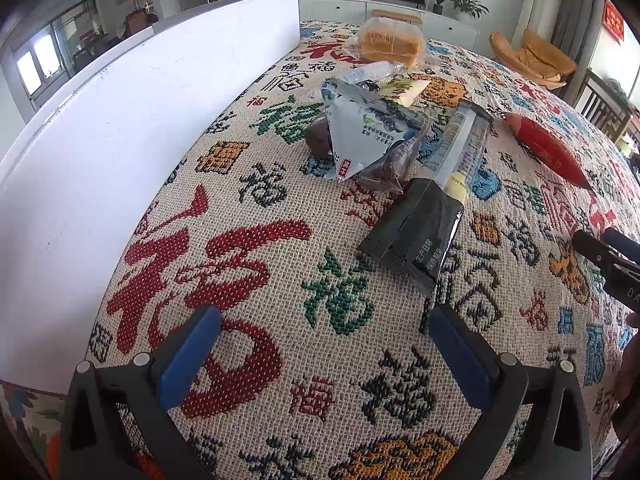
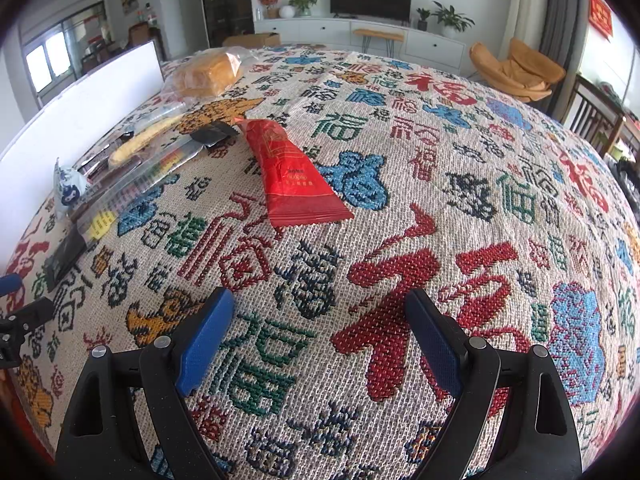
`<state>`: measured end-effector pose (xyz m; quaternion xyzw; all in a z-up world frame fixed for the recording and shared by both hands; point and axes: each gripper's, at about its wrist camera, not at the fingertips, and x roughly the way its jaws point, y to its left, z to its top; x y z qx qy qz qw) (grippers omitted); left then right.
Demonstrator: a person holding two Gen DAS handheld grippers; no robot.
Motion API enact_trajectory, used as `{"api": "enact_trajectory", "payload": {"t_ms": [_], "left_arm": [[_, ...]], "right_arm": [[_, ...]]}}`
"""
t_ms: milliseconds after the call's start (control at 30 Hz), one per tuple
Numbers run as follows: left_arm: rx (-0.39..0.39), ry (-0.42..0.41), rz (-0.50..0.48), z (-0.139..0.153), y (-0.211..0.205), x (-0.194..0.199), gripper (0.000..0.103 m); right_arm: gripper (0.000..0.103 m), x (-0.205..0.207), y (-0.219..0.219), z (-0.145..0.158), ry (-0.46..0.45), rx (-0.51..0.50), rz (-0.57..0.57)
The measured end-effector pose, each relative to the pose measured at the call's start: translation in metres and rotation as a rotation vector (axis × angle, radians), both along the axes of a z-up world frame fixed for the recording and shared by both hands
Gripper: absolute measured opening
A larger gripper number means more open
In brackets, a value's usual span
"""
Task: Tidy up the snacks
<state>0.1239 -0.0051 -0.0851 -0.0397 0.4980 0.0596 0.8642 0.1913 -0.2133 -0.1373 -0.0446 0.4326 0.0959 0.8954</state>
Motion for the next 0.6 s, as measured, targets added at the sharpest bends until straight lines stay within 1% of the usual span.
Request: {"api": "enact_trajectory", "payload": {"t_ms": [600], "left_arm": [[0.000, 0.006, -0.002, 0.0001, 0.0000, 0.0002, 0.103]], "right_arm": [[0.090, 0.0001, 0.0000, 0.0000, 0.000, 0.000, 0.000]]}}
